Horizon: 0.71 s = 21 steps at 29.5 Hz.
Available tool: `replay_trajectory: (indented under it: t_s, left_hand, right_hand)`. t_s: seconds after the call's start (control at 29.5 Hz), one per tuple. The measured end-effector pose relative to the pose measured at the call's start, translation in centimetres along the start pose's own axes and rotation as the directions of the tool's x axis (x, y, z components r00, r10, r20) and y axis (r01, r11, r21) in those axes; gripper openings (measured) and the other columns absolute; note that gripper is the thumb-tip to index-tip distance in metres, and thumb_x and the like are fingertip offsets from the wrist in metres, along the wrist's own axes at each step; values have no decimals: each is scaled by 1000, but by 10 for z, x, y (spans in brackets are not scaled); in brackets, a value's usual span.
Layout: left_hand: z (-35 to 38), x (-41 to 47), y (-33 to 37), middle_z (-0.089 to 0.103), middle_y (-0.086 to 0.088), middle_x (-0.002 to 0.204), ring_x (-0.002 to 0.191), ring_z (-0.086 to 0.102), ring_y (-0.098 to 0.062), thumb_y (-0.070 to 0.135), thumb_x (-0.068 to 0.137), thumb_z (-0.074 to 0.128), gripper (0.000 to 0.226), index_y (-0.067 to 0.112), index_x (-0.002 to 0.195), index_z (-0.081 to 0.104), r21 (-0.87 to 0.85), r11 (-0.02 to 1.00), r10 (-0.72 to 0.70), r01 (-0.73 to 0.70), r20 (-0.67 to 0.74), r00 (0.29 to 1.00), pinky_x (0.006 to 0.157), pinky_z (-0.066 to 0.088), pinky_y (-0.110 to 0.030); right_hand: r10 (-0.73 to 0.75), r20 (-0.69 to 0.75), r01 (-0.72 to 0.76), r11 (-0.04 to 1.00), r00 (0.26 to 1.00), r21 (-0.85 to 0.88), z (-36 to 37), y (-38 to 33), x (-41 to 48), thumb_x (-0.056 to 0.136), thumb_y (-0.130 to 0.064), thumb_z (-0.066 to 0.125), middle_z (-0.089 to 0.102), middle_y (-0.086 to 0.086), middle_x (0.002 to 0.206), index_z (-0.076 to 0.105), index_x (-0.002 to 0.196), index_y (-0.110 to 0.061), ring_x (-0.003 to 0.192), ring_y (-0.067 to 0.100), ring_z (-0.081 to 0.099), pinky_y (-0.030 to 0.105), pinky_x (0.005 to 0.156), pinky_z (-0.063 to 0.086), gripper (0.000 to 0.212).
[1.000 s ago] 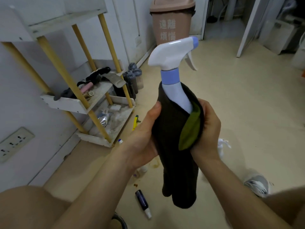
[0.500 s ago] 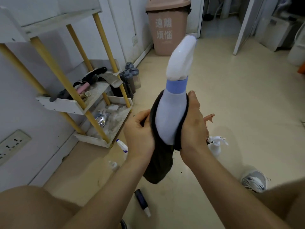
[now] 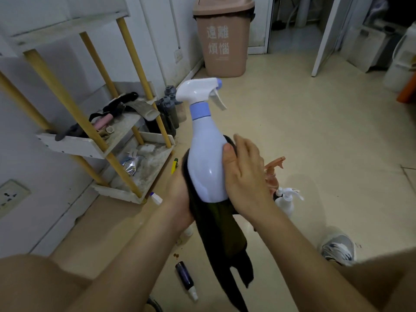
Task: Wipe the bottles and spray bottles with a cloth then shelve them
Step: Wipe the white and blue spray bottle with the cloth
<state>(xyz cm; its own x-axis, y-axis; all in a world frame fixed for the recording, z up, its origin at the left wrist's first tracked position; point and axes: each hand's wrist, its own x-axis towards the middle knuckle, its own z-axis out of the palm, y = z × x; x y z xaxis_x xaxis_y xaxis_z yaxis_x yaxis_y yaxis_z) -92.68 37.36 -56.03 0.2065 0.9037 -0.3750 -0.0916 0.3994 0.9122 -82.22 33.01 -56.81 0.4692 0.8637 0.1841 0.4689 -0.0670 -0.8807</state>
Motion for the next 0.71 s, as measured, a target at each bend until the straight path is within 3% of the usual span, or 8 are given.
replay_trajectory:
  t_s: [0.07, 0.14, 0.27, 0.41, 0.47, 0.58, 0.64, 0.71]
  left_hand:
    - [8, 5, -6, 63, 5, 73, 75, 61, -15, 28, 106, 37, 33, 22, 80, 56, 49, 996, 76, -75, -20, 997, 67, 47, -28]
    - [11, 5, -2, 62, 1, 67, 68, 60, -16, 24, 104, 44, 32, 17, 75, 57, 232, 964, 152, -130, -77, 985, 65, 48, -29]
    - [6, -3, 9, 65, -20, 80, 79, 61, -38, 47, 94, 50, 47, 7, 75, 65, 527, 721, 470, -451, 107, 876, 76, 53, -55]
    - [24, -13, 5, 73, 9, 95, 92, 68, -12, 31, 99, 54, 20, 36, 95, 72, 360, 732, 557, -578, 173, 812, 83, 56, -40]
    - [30, -10, 0, 73, 11, 101, 94, 69, -6, 30, 102, 47, 24, 35, 103, 71, 265, 823, 467, -503, 189, 864, 81, 56, -30]
    - [26, -6, -7, 74, 14, 82, 75, 71, -3, 39, 103, 39, 39, 31, 87, 73, 28, 989, 132, -145, 266, 955, 67, 56, -25]
    - [22, -8, -10, 74, 8, 87, 80, 71, -9, 48, 101, 37, 37, 30, 94, 69, 25, 999, 14, -23, 321, 947, 74, 57, -32]
    - [17, -9, -7, 76, 2, 96, 91, 72, -15, 52, 99, 42, 38, 26, 102, 69, 62, 998, -38, 21, 284, 958, 85, 56, -37]
  right_hand:
    - [-32, -38, 39, 977, 999, 208, -4, -4, 2, 101, -49, 32, 28, -8, 155, 22, 153, -30, 138, 4, 27, 17, 111, 23, 56]
    - [-143, 45, 131, 968, 989, 213, -14, -5, 4, 95, -57, 41, 40, -10, 147, 24, 151, -32, 128, 2, 41, 10, 100, 32, 63]
    - [-6, 378, -136, 928, 926, 347, -48, -8, 15, 84, -48, 67, 62, -5, 114, 45, 130, -35, 91, 11, 65, 14, 59, 49, 53]
    - [211, 248, -325, 652, 945, 685, -34, -1, 11, 81, -28, 71, 70, 5, 96, 59, 108, -20, 79, 19, 70, 31, 65, 55, 30]
    - [219, 122, -239, 656, 968, 716, -23, -4, 7, 86, -28, 69, 70, 2, 93, 63, 101, -21, 81, 18, 69, 33, 71, 57, 18]
    - [-52, -105, 93, 894, 993, 439, -22, -6, 7, 75, -42, 73, 62, -8, 112, 64, 98, -38, 105, 14, 62, 34, 89, 53, 25]
    - [-218, -109, 240, 938, 970, 249, -23, -7, 8, 70, -50, 71, 50, -12, 124, 64, 103, -39, 120, 14, 51, 29, 96, 46, 35]
    - [-227, -99, 246, 936, 969, 254, -32, -9, 12, 73, -49, 73, 46, -10, 127, 62, 105, -39, 121, 10, 49, 22, 95, 46, 36]
